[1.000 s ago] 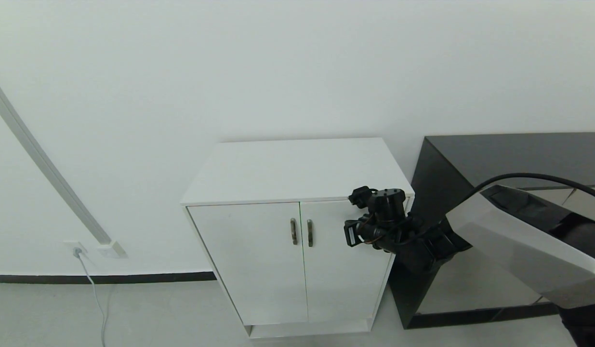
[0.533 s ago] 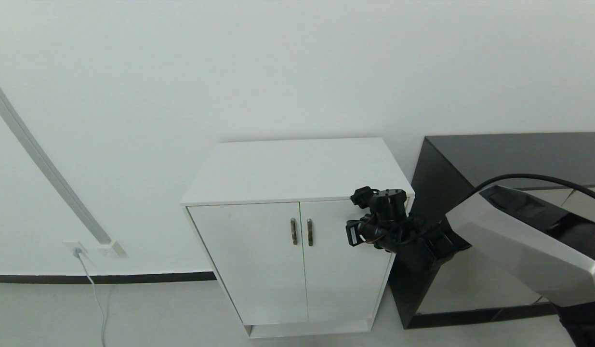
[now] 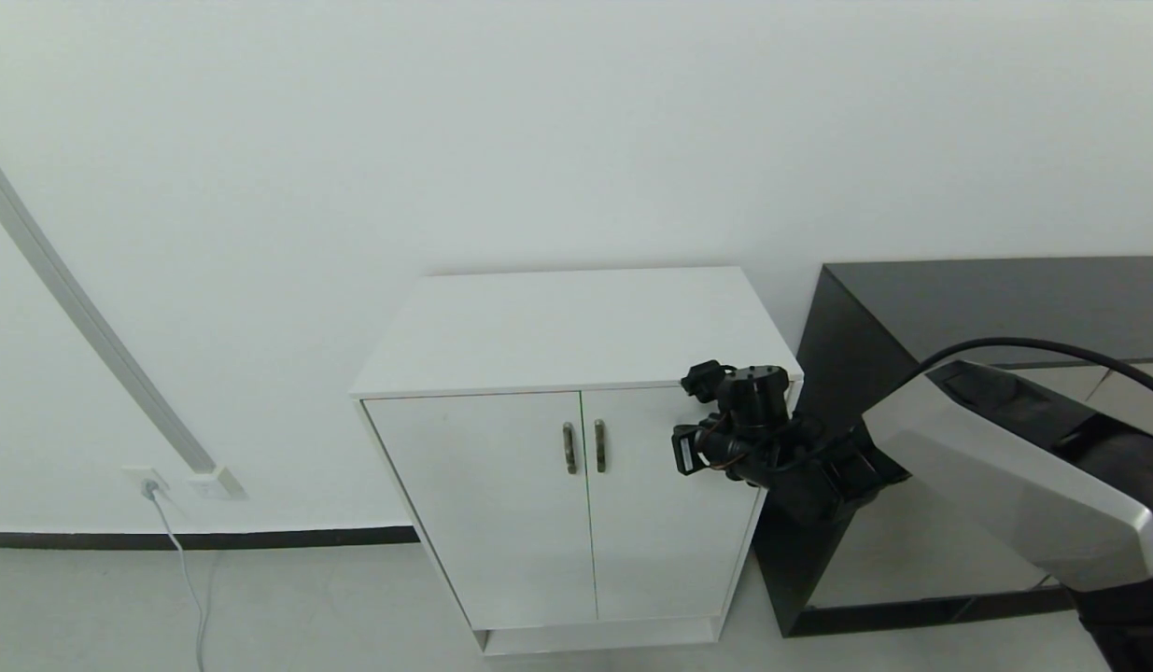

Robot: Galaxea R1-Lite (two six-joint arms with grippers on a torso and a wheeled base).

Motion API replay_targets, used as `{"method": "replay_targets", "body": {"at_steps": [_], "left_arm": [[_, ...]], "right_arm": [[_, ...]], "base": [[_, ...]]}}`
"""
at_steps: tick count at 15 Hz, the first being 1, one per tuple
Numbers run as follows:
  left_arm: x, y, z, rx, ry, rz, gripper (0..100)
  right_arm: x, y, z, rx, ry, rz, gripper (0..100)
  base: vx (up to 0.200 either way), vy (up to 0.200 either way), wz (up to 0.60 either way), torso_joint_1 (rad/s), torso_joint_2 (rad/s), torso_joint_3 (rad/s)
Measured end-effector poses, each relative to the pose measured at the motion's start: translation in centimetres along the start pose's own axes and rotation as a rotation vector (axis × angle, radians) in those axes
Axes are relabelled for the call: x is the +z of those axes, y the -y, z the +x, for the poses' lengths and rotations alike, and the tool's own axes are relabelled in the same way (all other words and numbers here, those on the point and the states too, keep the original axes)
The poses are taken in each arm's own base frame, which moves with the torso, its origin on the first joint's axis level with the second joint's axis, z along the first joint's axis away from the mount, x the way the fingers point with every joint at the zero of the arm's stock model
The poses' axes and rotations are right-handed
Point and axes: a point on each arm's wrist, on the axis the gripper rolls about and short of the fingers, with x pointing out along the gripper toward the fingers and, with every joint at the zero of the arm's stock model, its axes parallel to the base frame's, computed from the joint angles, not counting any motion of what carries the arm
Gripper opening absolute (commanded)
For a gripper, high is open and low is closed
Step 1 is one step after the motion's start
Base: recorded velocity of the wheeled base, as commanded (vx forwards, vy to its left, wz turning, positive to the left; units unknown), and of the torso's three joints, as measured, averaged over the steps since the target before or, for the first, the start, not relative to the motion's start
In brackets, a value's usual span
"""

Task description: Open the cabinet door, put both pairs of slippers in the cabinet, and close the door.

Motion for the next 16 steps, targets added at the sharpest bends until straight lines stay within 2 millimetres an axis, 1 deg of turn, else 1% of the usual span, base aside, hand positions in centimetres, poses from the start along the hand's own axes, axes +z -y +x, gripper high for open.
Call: {"method": "replay_targets", "body": {"at_steps": [4,6,8,10,12,14,16], "left_arm": [[0.0,0.0,0.0,0.001,0.0,0.0,0],[0.0,0.0,0.0,0.0,0.0,0.0,0],[0.0,0.0,0.0,0.001,0.0,0.0,0],[0.0,0.0,0.0,0.001,0.0,0.0,0],[0.0,0.0,0.0,0.001,0.0,0.0,0],[0.0,0.0,0.0,0.0,0.0,0.0,0],[0.0,0.0,0.0,0.0,0.0,0.0,0]], "right_arm": [[-0.3,0.1,-0.5,-0.002,-0.011,0.002,0],[-0.4,-0.1,-1.6,0.003,-0.023,0.0,0],[-0.3,-0.4,-3.2,0.008,-0.018,-0.002,0],[-0.3,-0.6,-5.3,0.006,-0.01,-0.005,0],[-0.3,-0.6,-7.7,-0.034,0.0,-0.007,0],[-0.4,-0.4,-10.7,-0.082,0.002,-0.007,0],[-0.2,0.4,-13.5,-0.167,0.001,-0.004,0]], "base": [[0.0,0.0,0.0,0.0,0.0,0.0],[0.0,0.0,0.0,0.0,0.0,0.0],[0.0,0.0,0.0,0.0,0.0,0.0],[0.0,0.0,0.0,0.0,0.0,0.0],[0.0,0.0,0.0,0.0,0.0,0.0],[0.0,0.0,0.0,0.0,0.0,0.0],[0.0,0.0,0.0,0.0,0.0,0.0]]}}
